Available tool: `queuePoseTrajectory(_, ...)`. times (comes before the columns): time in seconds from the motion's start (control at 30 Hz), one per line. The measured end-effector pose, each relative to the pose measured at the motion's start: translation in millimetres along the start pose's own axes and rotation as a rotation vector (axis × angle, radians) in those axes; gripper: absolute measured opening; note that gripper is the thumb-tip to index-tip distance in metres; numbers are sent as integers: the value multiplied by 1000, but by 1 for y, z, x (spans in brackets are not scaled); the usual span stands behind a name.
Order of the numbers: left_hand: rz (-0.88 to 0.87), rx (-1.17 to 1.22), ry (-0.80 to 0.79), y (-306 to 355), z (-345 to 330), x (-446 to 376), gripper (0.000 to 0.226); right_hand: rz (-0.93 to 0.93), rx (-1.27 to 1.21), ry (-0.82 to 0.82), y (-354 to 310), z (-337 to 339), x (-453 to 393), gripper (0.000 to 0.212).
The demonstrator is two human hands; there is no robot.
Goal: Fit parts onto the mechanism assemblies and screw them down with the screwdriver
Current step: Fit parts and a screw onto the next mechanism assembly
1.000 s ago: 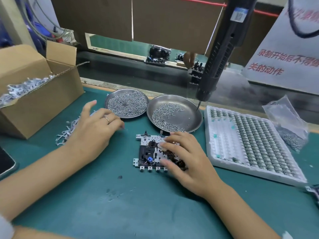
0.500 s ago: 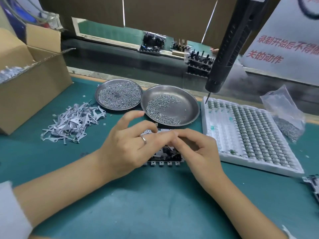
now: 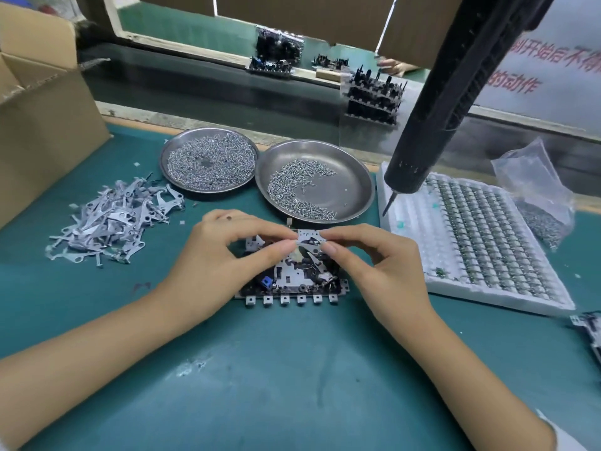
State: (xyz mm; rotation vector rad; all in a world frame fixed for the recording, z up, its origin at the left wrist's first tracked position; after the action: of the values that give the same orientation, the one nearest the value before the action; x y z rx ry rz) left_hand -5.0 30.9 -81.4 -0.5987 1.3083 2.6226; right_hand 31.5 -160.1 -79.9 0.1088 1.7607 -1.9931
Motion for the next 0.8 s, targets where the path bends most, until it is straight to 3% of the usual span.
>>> queuePoseTrajectory(0.3, 17, -97, -72, 4, 2, 1, 16, -94, 69, -66, -1, 0, 0, 23)
queuePoseTrajectory(0.5, 189, 44, -270, 0, 9, -5, 21, -43, 154, -152, -4, -2, 1, 19)
queuePoseTrajectory(0.8, 268, 99, -391, 1, 12, -6, 14, 16, 228, -248, -6, -4, 5, 18)
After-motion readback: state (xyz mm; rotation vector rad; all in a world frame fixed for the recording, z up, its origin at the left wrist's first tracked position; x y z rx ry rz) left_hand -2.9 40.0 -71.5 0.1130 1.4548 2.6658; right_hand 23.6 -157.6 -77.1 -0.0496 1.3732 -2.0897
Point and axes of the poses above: each hand's wrist, its own x-axis away from the middle knuckle, its own z-axis out of the back of the hand, y = z × x, the point moved 1 cm from there along -x, towards the middle knuckle, and after that the axes turned 10 degrees about -x, right-handed, at the moved point
